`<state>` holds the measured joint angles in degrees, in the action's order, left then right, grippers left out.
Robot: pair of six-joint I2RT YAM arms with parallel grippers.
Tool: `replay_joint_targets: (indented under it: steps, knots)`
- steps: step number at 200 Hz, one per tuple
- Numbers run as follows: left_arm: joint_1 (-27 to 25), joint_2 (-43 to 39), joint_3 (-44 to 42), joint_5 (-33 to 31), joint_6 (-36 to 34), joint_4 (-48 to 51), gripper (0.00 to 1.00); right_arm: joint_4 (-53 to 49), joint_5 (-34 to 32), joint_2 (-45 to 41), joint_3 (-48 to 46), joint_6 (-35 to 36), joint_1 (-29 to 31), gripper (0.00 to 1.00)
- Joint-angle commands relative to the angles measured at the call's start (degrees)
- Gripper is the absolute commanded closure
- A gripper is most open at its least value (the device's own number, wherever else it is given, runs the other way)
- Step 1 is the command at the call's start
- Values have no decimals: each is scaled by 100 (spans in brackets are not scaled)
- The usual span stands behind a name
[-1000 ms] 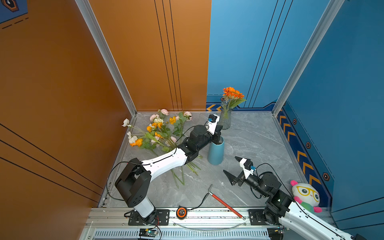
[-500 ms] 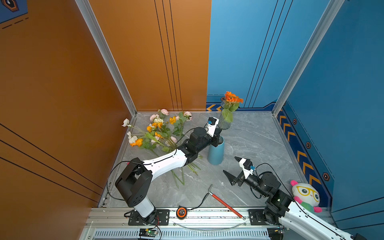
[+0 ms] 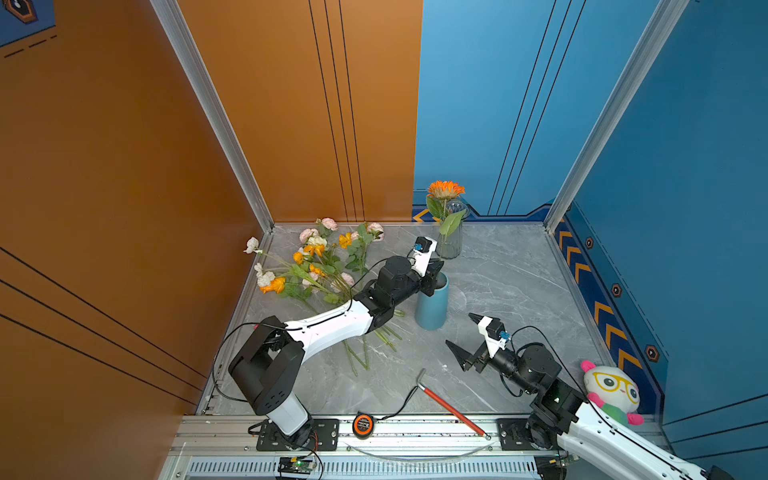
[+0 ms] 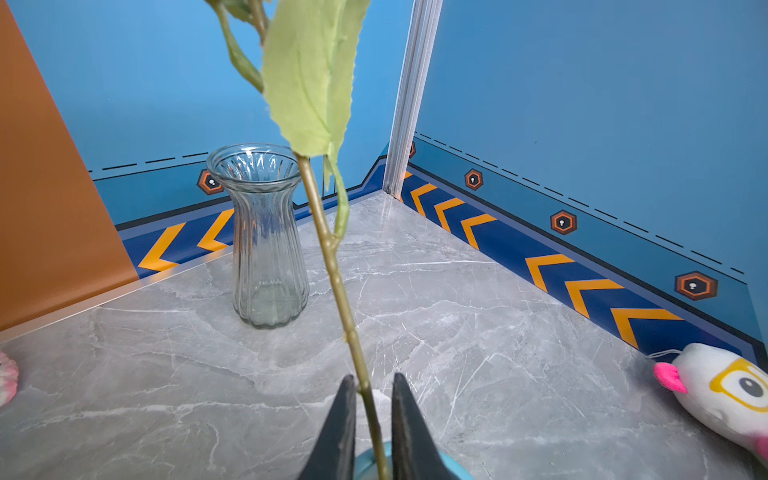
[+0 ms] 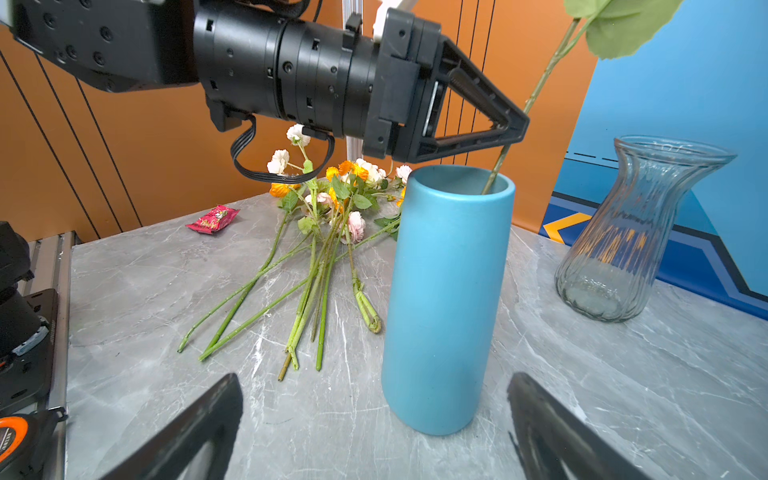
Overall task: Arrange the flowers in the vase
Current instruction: 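Open the left gripper and move it back to the flower pile, then close the left gripper on a white flower's stem in the pile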
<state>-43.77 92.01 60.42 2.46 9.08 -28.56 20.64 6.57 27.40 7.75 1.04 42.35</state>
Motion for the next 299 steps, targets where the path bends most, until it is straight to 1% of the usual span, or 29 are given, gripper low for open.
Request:
replay_joint_targets:
  steps: [1, 11, 15, 31, 61, 71, 85, 101, 118, 134, 151, 160, 171, 179, 192, 202, 223, 237, 248, 251, 260, 282, 299]
  knots:
    - [69, -377, -101, 88, 43, -62, 80, 170, 146, 13, -56, -104, -25, 0]
    - [124, -484, -101, 58, 153, -62, 80, 155, 173, 6, -45, -104, -25, 0]
    - [163, -529, -276, 58, 234, -62, 79, 151, 179, -3, -45, -109, -25, 0]
    - [357, -760, -427, 88, 593, -62, 79, 126, 145, -18, -44, -130, -12, 0]
    - [850, -1338, -810, 101, 1400, 170, 80, -147, -363, 18, 79, -200, 10, 0]
    - [1002, -1558, -923, 106, 1568, 370, 81, -239, -458, 41, 130, -199, 26, 1]
    - [1118, -1865, -915, -45, 1566, 1061, 82, -261, -612, 55, 140, -217, 55, 1]
    - [1190, -2131, -786, -425, 1473, 2130, 82, -277, -805, 93, 168, -199, 144, 3]
    - [1296, -2345, -668, -788, 1478, 3119, 82, -427, -1004, 167, 322, -101, 345, 4]
    - [1389, -2536, -652, -1086, 1538, 3796, 82, -585, -1060, 258, 550, 15, 562, 4]
    - [1627, -2697, -716, -1144, 1751, 4384, 82, -637, -900, 463, 785, 24, 702, 4]
    - [1815, -2734, -781, -985, 1902, 4525, 82, -685, -738, 626, 964, 13, 767, 4]
    - [2131, -2711, -883, -598, 2097, 4569, 80, -672, -558, 881, 1194, -15, 840, 3]
    - [2393, -2610, -934, -142, 2222, 4528, 78, -549, -402, 1093, 1329, -20, 887, 3]
    - [2784, -2324, -979, 615, 2367, 4415, 77, -223, -135, 1517, 1496, 12, 974, 3]
    - [2943, -2073, -946, 890, 2413, 4390, 77, -24, 60, 1855, 1651, 97, 1024, 2]
    - [3105, -1651, -896, 834, 2590, 4356, 82, 595, 342, 2507, 1722, 344, 1130, 2]
    - [3212, -1436, -992, 827, 2760, 4082, 83, 1494, 517, 2901, 1433, 373, 1187, 2]
    - [3319, -1237, -1039, 900, 2927, 3985, 85, 2036, 564, 3138, 1214, 309, 1199, 2]
    - [3336, -1181, -1039, 919, 2975, 3789, 85, 2186, 579, 3207, 1144, 291, 1211, 2]
    - [3412, -1024, -1052, 1001, 3113, 3640, 86, 2556, 591, 3425, 994, 214, 1223, 2]
    - [3449, -761, -1125, 990, 3316, 3452, 87, 2526, 626, 3570, 933, 192, 1341, 2]
    - [3443, -613, -1222, 949, 3441, 3327, 88, 2471, 487, 3562, 921, 300, 1444, 2]
